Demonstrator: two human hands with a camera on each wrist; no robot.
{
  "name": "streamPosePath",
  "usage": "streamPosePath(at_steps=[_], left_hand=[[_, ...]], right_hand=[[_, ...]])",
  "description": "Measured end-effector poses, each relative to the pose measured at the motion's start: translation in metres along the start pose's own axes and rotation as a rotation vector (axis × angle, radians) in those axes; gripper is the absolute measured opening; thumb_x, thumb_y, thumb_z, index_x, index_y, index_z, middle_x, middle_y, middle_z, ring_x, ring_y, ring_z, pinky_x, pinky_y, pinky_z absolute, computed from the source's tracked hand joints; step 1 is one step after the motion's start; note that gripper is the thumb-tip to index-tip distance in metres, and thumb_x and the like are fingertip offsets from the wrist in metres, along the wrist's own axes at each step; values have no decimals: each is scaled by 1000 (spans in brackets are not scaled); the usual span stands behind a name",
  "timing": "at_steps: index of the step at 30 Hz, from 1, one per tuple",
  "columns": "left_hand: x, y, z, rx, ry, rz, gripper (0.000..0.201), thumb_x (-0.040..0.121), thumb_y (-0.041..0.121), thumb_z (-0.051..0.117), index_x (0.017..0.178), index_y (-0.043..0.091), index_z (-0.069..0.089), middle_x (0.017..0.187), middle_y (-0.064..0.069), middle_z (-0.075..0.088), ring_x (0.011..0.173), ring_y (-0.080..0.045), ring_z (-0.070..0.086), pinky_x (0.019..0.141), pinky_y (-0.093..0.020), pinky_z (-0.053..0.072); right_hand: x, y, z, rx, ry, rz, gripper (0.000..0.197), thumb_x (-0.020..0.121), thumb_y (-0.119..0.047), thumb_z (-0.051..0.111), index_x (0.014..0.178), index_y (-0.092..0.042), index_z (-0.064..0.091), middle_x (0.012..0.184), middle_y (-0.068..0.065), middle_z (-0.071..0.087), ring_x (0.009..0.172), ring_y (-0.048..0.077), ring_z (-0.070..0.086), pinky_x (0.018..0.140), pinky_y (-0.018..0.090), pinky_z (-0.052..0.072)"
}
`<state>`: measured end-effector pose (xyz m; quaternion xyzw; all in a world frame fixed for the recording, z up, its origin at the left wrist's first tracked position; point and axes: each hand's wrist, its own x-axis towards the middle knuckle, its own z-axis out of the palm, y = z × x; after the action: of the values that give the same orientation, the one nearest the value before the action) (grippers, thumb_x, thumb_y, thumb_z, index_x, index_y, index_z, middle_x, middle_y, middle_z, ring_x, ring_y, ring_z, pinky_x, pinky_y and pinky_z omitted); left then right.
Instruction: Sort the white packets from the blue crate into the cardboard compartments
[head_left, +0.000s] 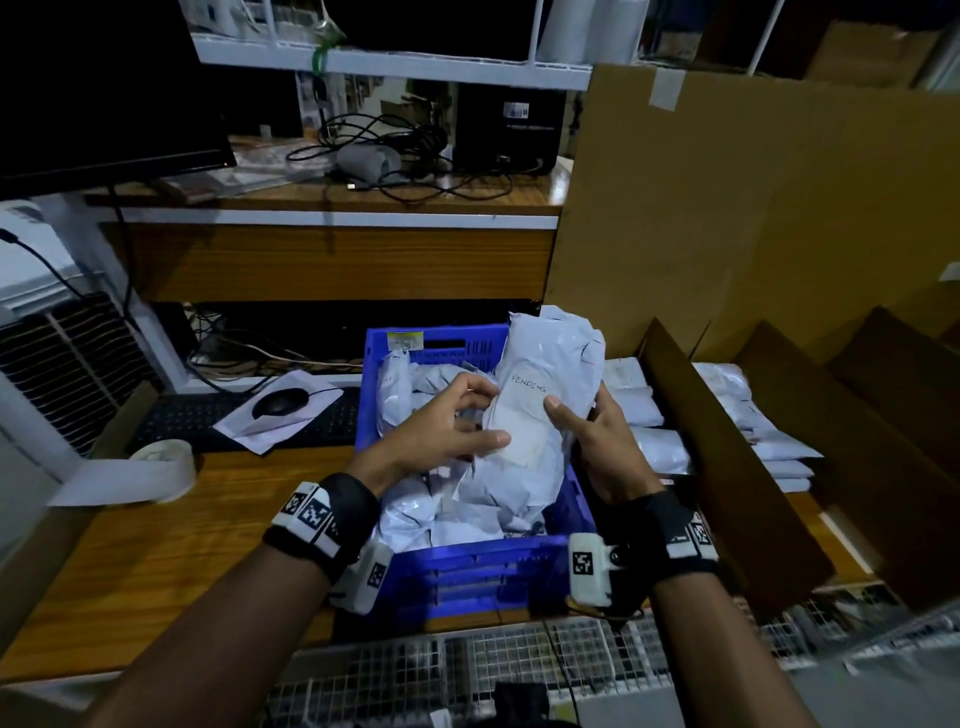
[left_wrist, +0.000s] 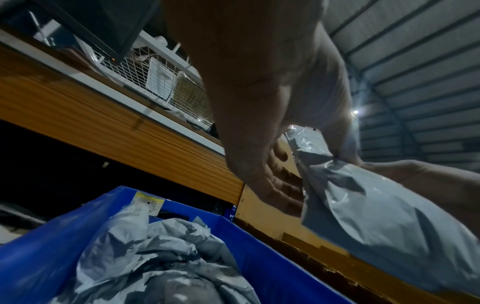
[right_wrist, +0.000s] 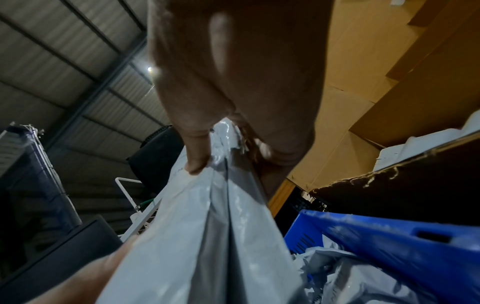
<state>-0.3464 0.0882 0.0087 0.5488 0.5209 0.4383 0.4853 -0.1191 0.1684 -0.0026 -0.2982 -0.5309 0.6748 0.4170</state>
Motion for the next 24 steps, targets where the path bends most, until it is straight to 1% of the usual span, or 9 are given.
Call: streamPosePath(at_steps=[3, 6, 8, 11, 14, 16, 18, 21, 24], left_hand=[[1, -3, 2, 32, -22, -30, 75, 85, 31, 90, 144, 34, 44, 138, -1, 65, 111, -19, 74, 82, -41, 63], [-3, -1, 2, 68, -53, -28, 57, 90, 30, 86, 138, 30, 56, 133, 3, 72, 114, -23, 74, 94, -52, 62], [-6, 2, 2, 85, -55, 0, 48, 92, 27, 84, 133, 27, 61, 128, 4, 74, 113, -22, 75, 95, -50, 62], [-12, 3, 2, 82, -47, 28, 44, 93, 21, 83, 132, 25, 63, 124, 4, 76, 110, -17, 75, 89, -40, 64], [-17, 1, 5, 64, -27, 46, 49, 90, 28, 86, 134, 28, 63, 127, 2, 74, 111, -19, 75, 92, -45, 63], [-20, 0, 11, 57, 18, 79, 51, 88, 35, 87, 133, 29, 64, 127, 4, 72, 105, -16, 76, 90, -40, 63], [-21, 2, 18, 34, 73, 114, 44, 90, 31, 86, 129, 26, 66, 118, 6, 75, 96, -13, 76, 85, -34, 62], [-24, 6, 29, 19, 105, 148, 35, 92, 25, 83, 124, 20, 70, 110, 4, 79, 95, -16, 77, 84, -31, 62], [-22, 2, 38, -89, 66, 124, 39, 93, 22, 82, 129, 17, 69, 118, 2, 79, 106, -18, 76, 91, -34, 62]], right_hand=[[-7, -4, 4, -5, 9, -16, 56, 102, -13, 70, 153, -19, 47, 145, 12, 65, 133, 35, 63, 111, 64, 48], [-15, -6, 5, 2, 21, -15, 56, 104, -12, 67, 154, -20, 46, 147, 12, 63, 135, 35, 61, 112, 65, 46], [-22, -8, 7, 0, 20, -10, 54, 106, -12, 64, 155, -21, 45, 148, 11, 63, 136, 35, 60, 114, 65, 45], [-31, -12, 11, -15, 36, -21, 52, 107, -11, 60, 155, -22, 44, 147, 9, 64, 135, 33, 62, 113, 63, 46], [-40, -13, 15, -32, 68, -45, 54, 106, -10, 62, 155, -21, 45, 146, 10, 64, 134, 34, 62, 113, 63, 46], [-46, -14, 18, -56, 91, -61, 54, 104, -9, 65, 153, -19, 47, 144, 12, 65, 133, 36, 63, 111, 64, 48], [-55, -15, 22, -81, 115, -69, 54, 101, -8, 69, 151, -17, 49, 142, 13, 67, 129, 37, 65, 108, 63, 51], [-70, -20, 23, -131, 179, -61, 53, 99, -6, 71, 148, -15, 52, 137, 10, 70, 124, 33, 69, 101, 56, 58], [-87, -26, 11, -186, 244, -32, 48, 103, -10, 66, 149, -16, 52, 137, 7, 71, 122, 28, 71, 97, 46, 61]])
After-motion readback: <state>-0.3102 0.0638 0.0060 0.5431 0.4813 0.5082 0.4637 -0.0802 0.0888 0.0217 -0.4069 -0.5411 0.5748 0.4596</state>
